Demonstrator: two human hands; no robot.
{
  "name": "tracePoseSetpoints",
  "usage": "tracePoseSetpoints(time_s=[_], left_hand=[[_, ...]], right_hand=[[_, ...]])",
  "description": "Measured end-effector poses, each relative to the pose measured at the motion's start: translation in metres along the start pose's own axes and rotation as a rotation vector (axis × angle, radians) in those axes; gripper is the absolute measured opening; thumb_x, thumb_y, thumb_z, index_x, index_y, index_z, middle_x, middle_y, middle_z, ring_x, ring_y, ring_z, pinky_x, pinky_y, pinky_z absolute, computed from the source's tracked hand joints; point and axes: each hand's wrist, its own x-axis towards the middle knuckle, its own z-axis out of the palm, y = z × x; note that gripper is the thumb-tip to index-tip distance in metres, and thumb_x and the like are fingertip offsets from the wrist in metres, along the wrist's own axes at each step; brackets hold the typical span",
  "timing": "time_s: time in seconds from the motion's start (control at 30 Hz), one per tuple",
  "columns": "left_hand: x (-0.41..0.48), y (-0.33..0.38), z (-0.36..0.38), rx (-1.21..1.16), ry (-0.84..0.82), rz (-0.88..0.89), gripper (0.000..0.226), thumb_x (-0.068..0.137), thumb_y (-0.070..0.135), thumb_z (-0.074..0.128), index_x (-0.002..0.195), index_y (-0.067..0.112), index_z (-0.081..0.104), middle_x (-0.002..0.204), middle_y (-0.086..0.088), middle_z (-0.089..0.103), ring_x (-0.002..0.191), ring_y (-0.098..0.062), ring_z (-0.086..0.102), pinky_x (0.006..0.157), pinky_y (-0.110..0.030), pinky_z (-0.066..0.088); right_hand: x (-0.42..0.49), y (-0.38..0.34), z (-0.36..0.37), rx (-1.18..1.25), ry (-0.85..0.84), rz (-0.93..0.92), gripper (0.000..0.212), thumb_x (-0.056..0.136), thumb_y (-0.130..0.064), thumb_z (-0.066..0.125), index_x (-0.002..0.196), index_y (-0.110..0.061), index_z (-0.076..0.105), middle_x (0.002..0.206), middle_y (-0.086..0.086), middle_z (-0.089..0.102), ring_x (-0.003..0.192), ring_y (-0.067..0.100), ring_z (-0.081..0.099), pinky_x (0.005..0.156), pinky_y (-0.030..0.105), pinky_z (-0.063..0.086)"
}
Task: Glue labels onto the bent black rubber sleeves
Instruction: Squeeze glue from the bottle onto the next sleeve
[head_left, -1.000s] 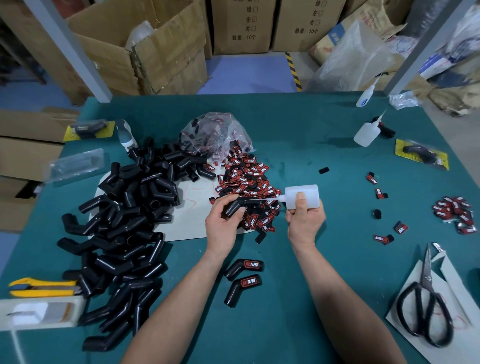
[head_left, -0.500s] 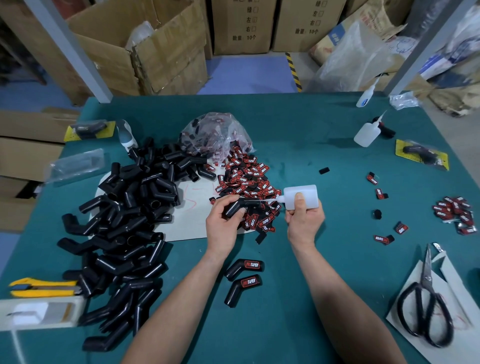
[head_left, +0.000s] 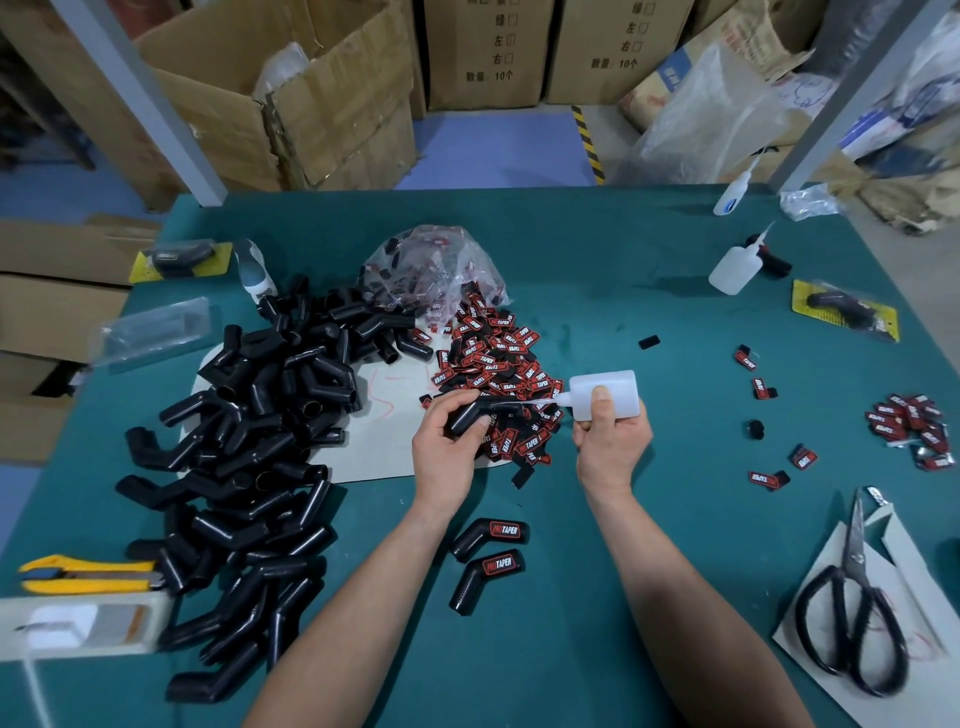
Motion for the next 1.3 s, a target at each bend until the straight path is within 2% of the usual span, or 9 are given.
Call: tracePoseSetpoints(time_s=[0.13, 0.27, 0.4, 0.53, 0.67, 0.83, 0.97, 1.17, 1.3], left_hand=[[0.0004, -0.0015, -0.0006, -0.012, -0.007, -0.005, 0.034, 0.088, -0.004, 0.075, 0.112, 0.021, 0.075, 0.117, 0.015, 0.071, 0.115, -0.009, 0.066, 0.099, -0.019, 0.050], [0.0003, -0.0021, -0.0015, -0.018, -0.005, -0.010, 0.036, 0.089, -0.002, 0.075, 0.112, 0.025, 0.075, 0.118, 0.015, 0.071, 0.116, -0.010, 0.067, 0.099, -0.020, 0.051], [0.0003, -0.0024, -0.0015, -0.017, -0.010, -0.008, 0.036, 0.089, -0.003, 0.075, 0.112, 0.025, 0.075, 0.117, 0.016, 0.071, 0.116, -0.008, 0.066, 0.100, -0.019, 0.050], [0.0004, -0.0028, -0.0020, -0.014, -0.010, -0.004, 0.037, 0.089, -0.003, 0.075, 0.112, 0.026, 0.075, 0.118, 0.015, 0.071, 0.116, -0.008, 0.066, 0.101, -0.020, 0.051], [0.0001, -0.0020, -0.0016, -0.023, -0.008, -0.008, 0.038, 0.089, -0.003, 0.075, 0.110, 0.029, 0.075, 0.119, 0.013, 0.072, 0.115, -0.009, 0.067, 0.099, -0.019, 0.051], [-0.0005, -0.0006, -0.0014, -0.012, 0.002, 0.021, 0.039, 0.088, -0.004, 0.074, 0.108, 0.029, 0.074, 0.118, 0.007, 0.072, 0.115, -0.009, 0.066, 0.101, -0.019, 0.049], [-0.0006, -0.0006, -0.0014, -0.006, 0.001, 0.026, 0.040, 0.088, -0.005, 0.074, 0.107, 0.030, 0.074, 0.117, 0.010, 0.072, 0.115, -0.008, 0.066, 0.100, -0.017, 0.048], [-0.0003, -0.0010, -0.0014, -0.001, 0.003, 0.024, 0.040, 0.087, -0.005, 0.074, 0.106, 0.031, 0.074, 0.116, 0.010, 0.071, 0.115, -0.008, 0.066, 0.100, -0.016, 0.048], [0.0000, -0.0015, -0.0015, 0.007, 0.002, 0.033, 0.041, 0.087, -0.005, 0.075, 0.106, 0.031, 0.074, 0.116, 0.012, 0.071, 0.116, -0.009, 0.066, 0.102, -0.017, 0.048]], right_hand=[[0.0002, 0.0006, -0.0009, -0.004, 0.001, 0.003, 0.035, 0.077, -0.046, 0.068, 0.082, -0.015, 0.053, 0.060, 0.004, 0.053, 0.039, 0.014, 0.043, 0.036, 0.021, 0.036], [-0.0005, 0.0005, -0.0015, -0.005, -0.002, 0.011, 0.034, 0.077, -0.046, 0.068, 0.083, -0.015, 0.055, 0.059, -0.001, 0.056, 0.040, 0.013, 0.045, 0.036, 0.021, 0.036], [0.0010, -0.0010, -0.0022, -0.001, 0.021, 0.013, 0.036, 0.077, -0.047, 0.068, 0.083, -0.014, 0.054, 0.063, 0.007, 0.053, 0.040, 0.014, 0.045, 0.036, 0.022, 0.036], [-0.0002, 0.0000, -0.0020, -0.011, 0.021, 0.016, 0.035, 0.076, -0.047, 0.068, 0.083, -0.015, 0.054, 0.063, 0.005, 0.055, 0.041, 0.014, 0.046, 0.037, 0.021, 0.037], [0.0029, -0.0007, -0.0031, -0.014, 0.026, 0.009, 0.035, 0.077, -0.046, 0.067, 0.084, -0.014, 0.053, 0.066, 0.010, 0.053, 0.040, 0.014, 0.044, 0.036, 0.022, 0.036], [0.0006, -0.0010, -0.0016, -0.003, 0.019, 0.006, 0.033, 0.077, -0.045, 0.068, 0.082, -0.015, 0.053, 0.060, 0.003, 0.054, 0.038, 0.013, 0.044, 0.036, 0.021, 0.035], [0.0000, -0.0012, -0.0005, 0.003, 0.026, 0.019, 0.032, 0.075, -0.045, 0.068, 0.082, -0.017, 0.054, 0.058, -0.003, 0.056, 0.040, 0.012, 0.046, 0.036, 0.020, 0.037], [0.0004, -0.0029, -0.0016, -0.016, 0.038, -0.004, 0.023, 0.082, -0.035, 0.066, 0.082, -0.016, 0.054, 0.062, 0.004, 0.054, 0.039, 0.013, 0.046, 0.036, 0.021, 0.036], [-0.0023, -0.0035, 0.0004, -0.022, 0.016, -0.008, 0.019, 0.083, -0.032, 0.064, 0.082, -0.015, 0.054, 0.059, -0.002, 0.056, 0.039, 0.011, 0.046, 0.035, 0.020, 0.036]])
